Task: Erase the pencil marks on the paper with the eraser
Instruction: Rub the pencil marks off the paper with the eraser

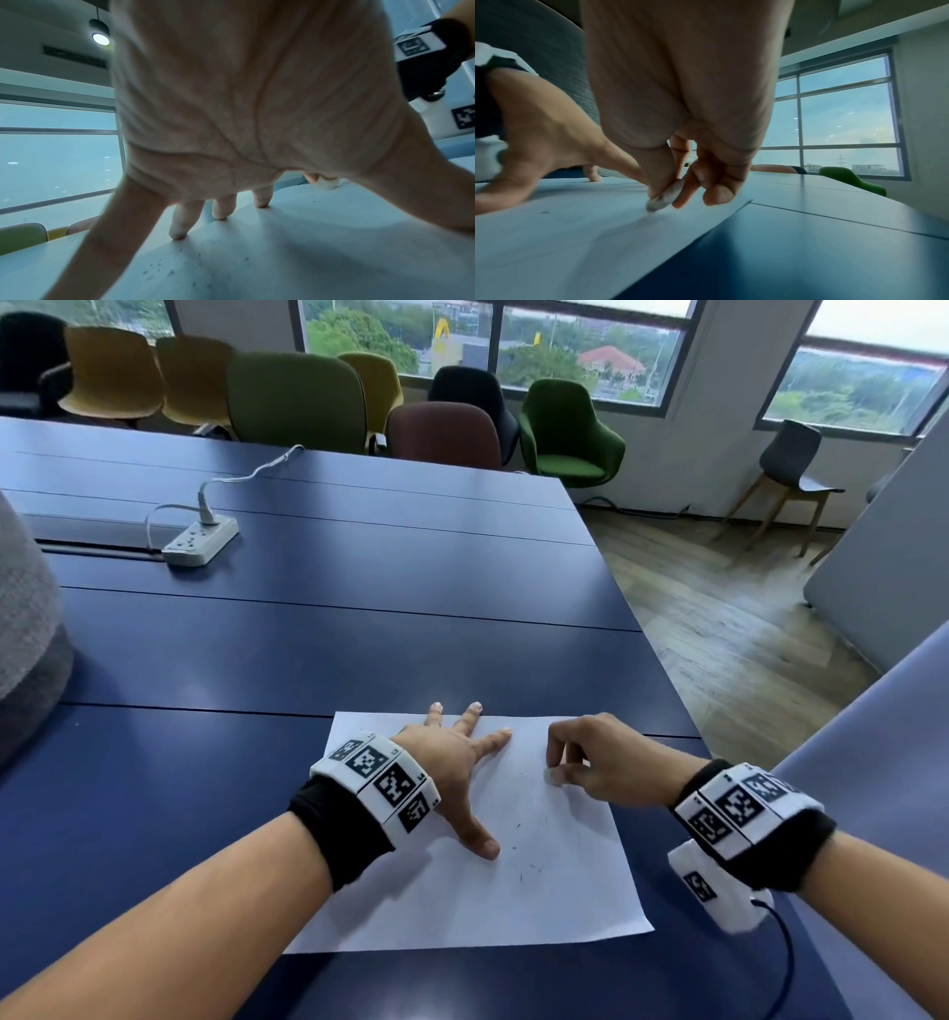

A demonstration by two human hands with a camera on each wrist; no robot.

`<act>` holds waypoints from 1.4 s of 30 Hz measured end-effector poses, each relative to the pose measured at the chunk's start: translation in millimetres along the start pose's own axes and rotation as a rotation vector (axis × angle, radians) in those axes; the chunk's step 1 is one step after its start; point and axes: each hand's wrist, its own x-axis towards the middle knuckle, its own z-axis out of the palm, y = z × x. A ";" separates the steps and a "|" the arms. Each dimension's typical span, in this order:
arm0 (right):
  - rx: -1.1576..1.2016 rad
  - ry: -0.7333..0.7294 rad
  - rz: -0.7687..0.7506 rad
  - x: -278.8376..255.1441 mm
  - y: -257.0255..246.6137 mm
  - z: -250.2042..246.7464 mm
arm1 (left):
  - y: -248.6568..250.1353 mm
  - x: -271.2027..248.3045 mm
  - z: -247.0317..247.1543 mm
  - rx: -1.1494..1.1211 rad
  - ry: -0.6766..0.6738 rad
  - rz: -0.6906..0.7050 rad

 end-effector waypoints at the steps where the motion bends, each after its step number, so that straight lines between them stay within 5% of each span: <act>1: 0.009 -0.027 -0.022 -3.3 -3.3 1.4 | 0.2 -0.1 -0.7 0.000 -0.003 -0.001; 4: -0.006 -0.118 -0.079 -4.3 -13.8 1.1 | 0.3 -0.6 -1.5 0.001 -0.010 -0.004; 10: 0.015 0.029 -0.057 21.7 -12.2 -1.3 | -2.0 2.1 0.4 -0.006 -0.013 0.000; 15: 0.014 -0.159 -0.132 0.2 -15.4 -1.5 | -1.5 -1.6 -2.1 -0.002 -0.005 0.012; 21: 0.173 0.146 0.007 2.6 11.6 -24.6 | -6.4 -11.9 -1.9 0.068 0.018 0.063; 39: 0.099 -0.102 -0.054 19.8 -4.7 -11.2 | 5.5 -0.5 0.9 -0.010 -0.027 0.007; 42: 0.062 -0.031 -0.046 27.8 -6.7 -13.7 | 5.4 -0.2 1.6 -0.005 -0.022 0.004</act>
